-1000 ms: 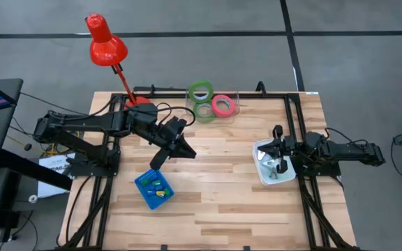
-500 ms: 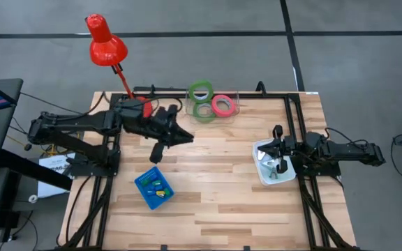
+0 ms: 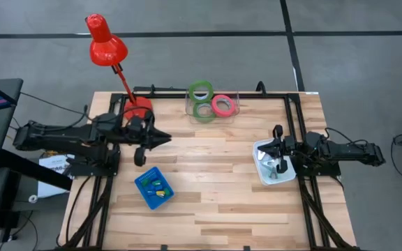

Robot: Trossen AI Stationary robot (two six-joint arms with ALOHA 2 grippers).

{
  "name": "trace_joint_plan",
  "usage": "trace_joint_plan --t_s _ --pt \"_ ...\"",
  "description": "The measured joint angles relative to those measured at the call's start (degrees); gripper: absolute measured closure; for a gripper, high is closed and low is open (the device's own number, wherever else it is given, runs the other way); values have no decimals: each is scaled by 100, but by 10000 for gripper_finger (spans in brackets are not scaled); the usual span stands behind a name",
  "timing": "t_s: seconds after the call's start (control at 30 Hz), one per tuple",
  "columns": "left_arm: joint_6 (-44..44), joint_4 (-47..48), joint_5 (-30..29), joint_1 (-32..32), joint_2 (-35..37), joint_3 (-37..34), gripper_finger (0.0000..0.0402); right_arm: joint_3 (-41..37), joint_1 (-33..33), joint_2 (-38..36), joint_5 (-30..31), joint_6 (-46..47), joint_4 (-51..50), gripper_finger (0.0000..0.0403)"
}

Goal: Pick and place Stapler, Stapler remover, tape
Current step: Return to Home Position

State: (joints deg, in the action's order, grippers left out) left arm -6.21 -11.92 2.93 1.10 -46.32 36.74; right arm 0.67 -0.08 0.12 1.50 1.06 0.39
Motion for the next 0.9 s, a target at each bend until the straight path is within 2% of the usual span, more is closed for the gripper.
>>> trace_joint_plan --t_s 0.17,0.53,0.9 --pt "0 -20 -307 10 940 -889 363 0 1 20 1 0 0 402" --pt "-3 -527 -337 4 3010 -2543 363 0 2 22 0 0 0 402" --pt "-3 -1176 -681 16 4204 -3566 363 0 2 22 0 -1 0 402"
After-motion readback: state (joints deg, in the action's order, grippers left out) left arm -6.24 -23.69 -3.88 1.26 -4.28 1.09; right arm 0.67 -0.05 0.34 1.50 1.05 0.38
